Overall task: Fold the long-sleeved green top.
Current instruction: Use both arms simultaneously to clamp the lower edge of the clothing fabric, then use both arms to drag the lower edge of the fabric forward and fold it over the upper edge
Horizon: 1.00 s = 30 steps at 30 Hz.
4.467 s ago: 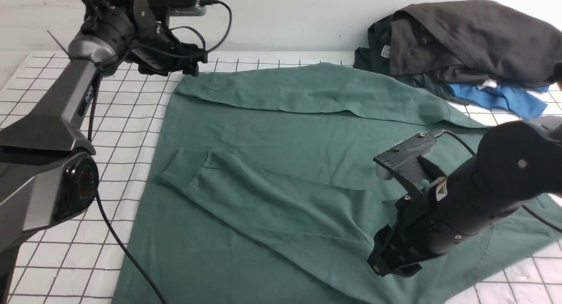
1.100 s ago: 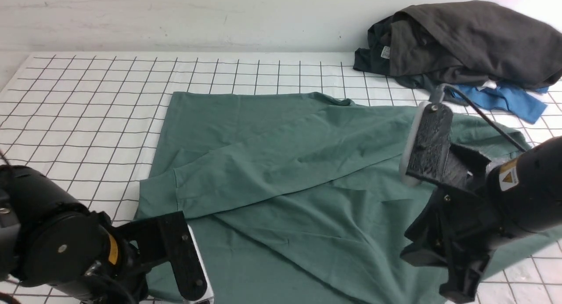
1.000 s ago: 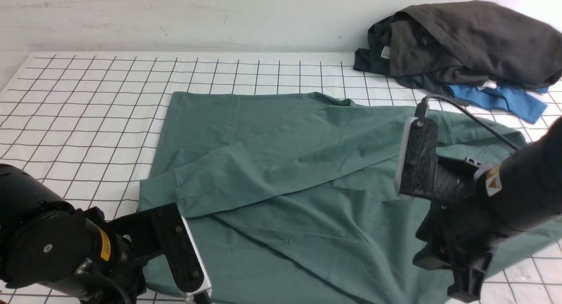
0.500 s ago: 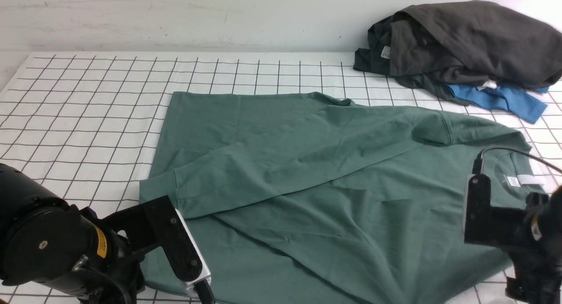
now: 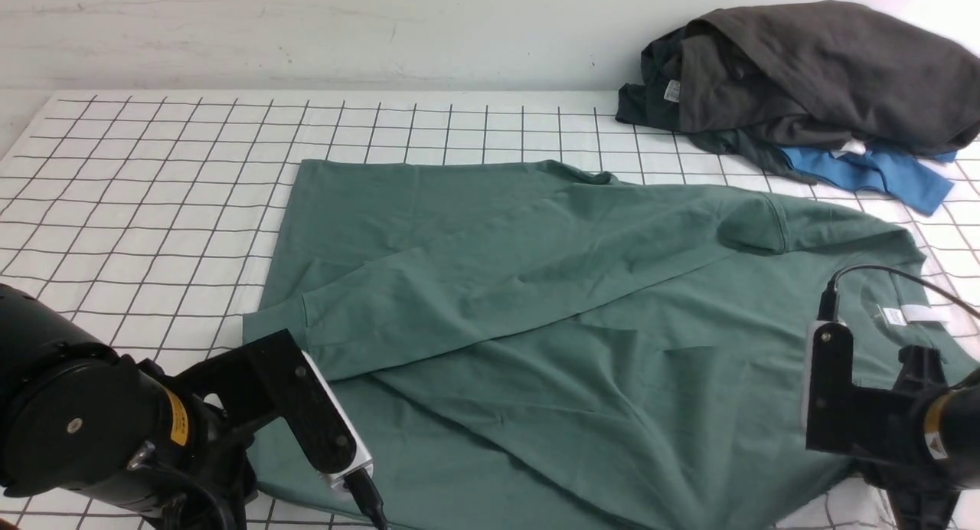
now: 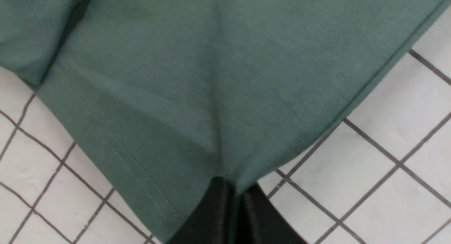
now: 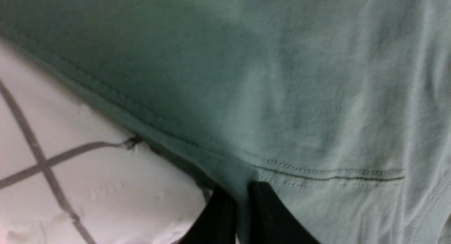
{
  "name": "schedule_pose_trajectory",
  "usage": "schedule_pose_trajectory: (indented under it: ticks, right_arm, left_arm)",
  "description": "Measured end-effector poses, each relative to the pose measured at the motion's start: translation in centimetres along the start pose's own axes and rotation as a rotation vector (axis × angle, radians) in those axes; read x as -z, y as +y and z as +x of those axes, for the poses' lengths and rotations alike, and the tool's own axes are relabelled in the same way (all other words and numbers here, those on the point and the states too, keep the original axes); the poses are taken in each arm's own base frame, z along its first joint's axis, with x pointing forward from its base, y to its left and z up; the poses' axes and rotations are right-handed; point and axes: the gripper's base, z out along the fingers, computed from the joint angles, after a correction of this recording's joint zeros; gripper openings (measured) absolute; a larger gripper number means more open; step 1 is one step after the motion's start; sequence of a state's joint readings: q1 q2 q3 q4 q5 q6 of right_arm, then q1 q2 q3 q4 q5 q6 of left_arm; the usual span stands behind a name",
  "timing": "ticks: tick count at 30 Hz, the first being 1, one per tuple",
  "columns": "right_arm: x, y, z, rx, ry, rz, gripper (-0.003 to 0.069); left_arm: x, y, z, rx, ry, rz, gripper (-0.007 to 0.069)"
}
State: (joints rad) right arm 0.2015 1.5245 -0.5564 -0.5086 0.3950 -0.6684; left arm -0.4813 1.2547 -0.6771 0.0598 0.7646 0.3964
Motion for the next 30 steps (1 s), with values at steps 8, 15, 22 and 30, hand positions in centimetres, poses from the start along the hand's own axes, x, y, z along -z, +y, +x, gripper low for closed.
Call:
schedule_pose_trajectory:
  ticks: [8,15,22,30]
  right_arm:
    - [1.7,0.0,0.9,0.002,0.069,0.001,-0.0002]
    - [4.7,-1.3,0.8,-0.104,0.005,0.133,-0.0002]
    - [6.4,-6.5,-1.1,-0.354,-0.082,0.251,-0.0002]
    - [1.1,-17.0,-5.2,-0.414,-0.102,0.319,-0.0002]
  left_arm:
    - [0.0,0.0,0.0,0.006,0.0,0.0,0.0002]
    - [1.2,0.8,-1.3,0.112,-0.046,-0.034,0.0002]
    - [5.2,5.9,-6.4,0.39,-0.322,-0.235,0.0002]
    - [3.2,18.4,-14.0,0.578,-0.41,-0.413,0.0002]
